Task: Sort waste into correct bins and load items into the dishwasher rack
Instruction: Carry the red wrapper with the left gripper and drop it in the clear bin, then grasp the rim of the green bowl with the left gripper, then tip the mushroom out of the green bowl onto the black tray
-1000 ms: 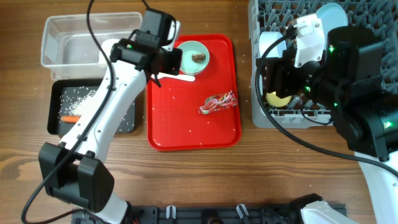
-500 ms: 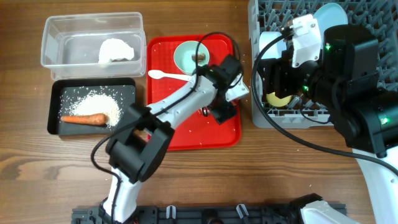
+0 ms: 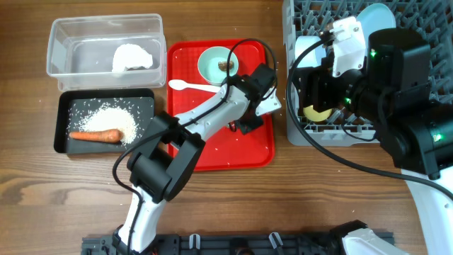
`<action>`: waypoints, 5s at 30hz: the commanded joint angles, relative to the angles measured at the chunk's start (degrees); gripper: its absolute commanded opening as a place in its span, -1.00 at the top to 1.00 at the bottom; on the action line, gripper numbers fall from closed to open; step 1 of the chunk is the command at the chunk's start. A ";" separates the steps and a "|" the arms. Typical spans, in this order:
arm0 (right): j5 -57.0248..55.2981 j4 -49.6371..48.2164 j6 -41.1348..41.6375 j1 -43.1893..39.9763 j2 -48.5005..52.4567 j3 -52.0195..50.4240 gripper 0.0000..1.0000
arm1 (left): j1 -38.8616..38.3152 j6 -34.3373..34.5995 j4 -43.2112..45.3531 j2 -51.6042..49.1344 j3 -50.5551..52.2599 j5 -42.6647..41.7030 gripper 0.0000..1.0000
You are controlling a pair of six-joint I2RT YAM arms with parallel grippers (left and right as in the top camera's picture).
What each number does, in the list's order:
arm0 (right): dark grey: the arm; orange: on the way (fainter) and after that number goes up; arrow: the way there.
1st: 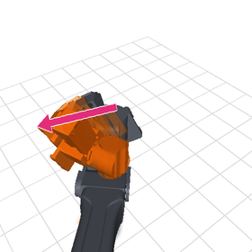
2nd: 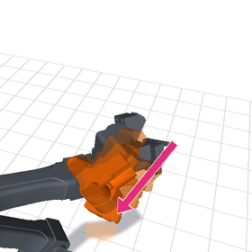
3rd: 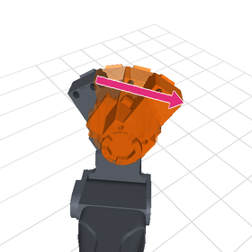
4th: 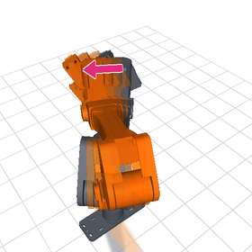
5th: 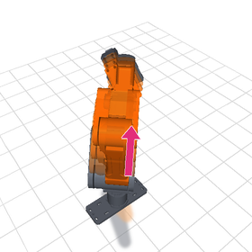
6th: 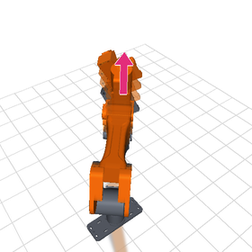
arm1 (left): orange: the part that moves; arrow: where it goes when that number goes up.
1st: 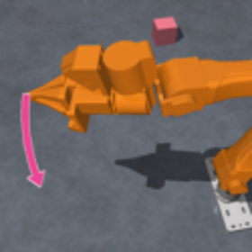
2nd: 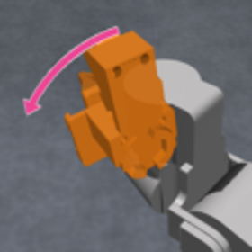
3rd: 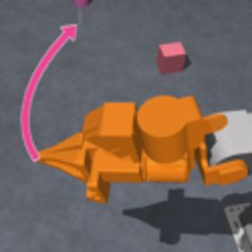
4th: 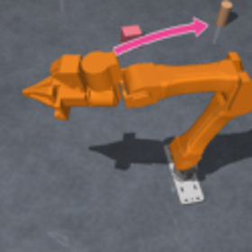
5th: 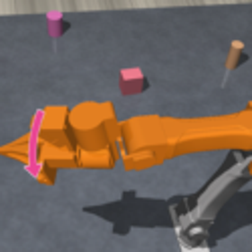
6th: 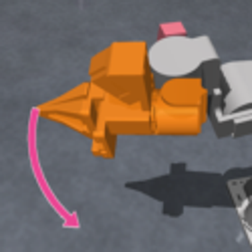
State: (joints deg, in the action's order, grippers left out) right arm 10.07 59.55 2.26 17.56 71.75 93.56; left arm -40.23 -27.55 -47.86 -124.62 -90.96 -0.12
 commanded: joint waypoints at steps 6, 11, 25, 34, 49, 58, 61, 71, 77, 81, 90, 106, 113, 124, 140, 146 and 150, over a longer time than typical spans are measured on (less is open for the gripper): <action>-0.37 -0.39 -0.74 0.20 0.31 0.28 -0.47 | 1.42 22.75 -8.26 7.61 -7.15 6.60 0.92; -0.35 -0.39 -0.72 0.20 0.31 0.28 -0.48 | 9.07 23.58 -5.27 18.34 -10.14 7.96 0.92; 0.63 -2.97 1.05 0.20 3.06 0.28 -0.50 | 41.31 25.03 10.69 6.10 -10.16 0.76 -0.99; 3.17 -7.43 1.36 0.20 6.29 0.28 -0.57 | 37.35 22.82 9.14 11.58 -10.32 -1.05 -1.00; 3.13 -5.77 1.31 0.20 7.82 0.28 -0.57 | 20.15 25.55 7.61 7.54 -10.29 -4.57 -1.00; 3.13 -5.66 1.18 0.20 8.41 0.28 -0.57 | 14.40 22.64 4.39 3.93 -10.25 -4.35 -0.81; 3.13 -5.66 1.16 0.20 8.44 0.28 -0.57 | 12.87 21.05 4.81 1.81 -10.25 -4.76 -0.74; 3.13 -5.07 1.14 0.20 8.50 0.28 -0.57 | 10.67 15.96 10.29 -5.11 -10.25 1.31 -0.34; 3.10 -4.76 0.76 0.20 8.52 0.28 -0.57 | 10.78 15.98 11.65 -5.46 -10.25 1.53 0.64; 3.13 -4.44 0.76 0.20 8.50 0.28 -0.57 | 10.71 16.02 11.78 -5.46 -10.25 1.51 0.92; 0.87 -2.95 0.26 0.17 8.50 0.28 -0.57 | 10.73 28.37 6.01 3.58 -10.32 1.05 0.92; 0.74 -2.75 -0.61 0.20 8.50 0.28 -0.58 | 30.21 42.97 -22.71 24.68 -10.29 -4.33 0.92; 0.74 -1.62 -0.61 0.20 8.50 0.28 -0.59 | 48.72 30.18 -22.12 24.52 -7.30 -20.17 0.92; 0.74 -1.60 -0.59 0.20 8.50 0.28 -0.59 | 70.55 23.26 -5.38 24.46 15.98 -52.61 0.92; 0.72 -0.17 -0.61 0.20 8.50 0.28 -0.58 | 77.64 23.26 0.48 24.44 20.50 -88.00 0.92; 0.76 -0.35 -0.48 0.20 8.50 0.28 -0.58 | 77.96 25.55 -1.55 24.44 21.75 -90.23 0.92; 0.74 0.04 0.92 0.20 8.50 0.28 -0.58 | 78.82 26.82 -1.20 24.44 21.75 -90.23 0.92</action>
State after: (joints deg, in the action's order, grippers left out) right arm 11.49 59.37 2.35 17.56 79.72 93.56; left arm 37.32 -2.02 -49.34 -100.31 -69.67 -87.57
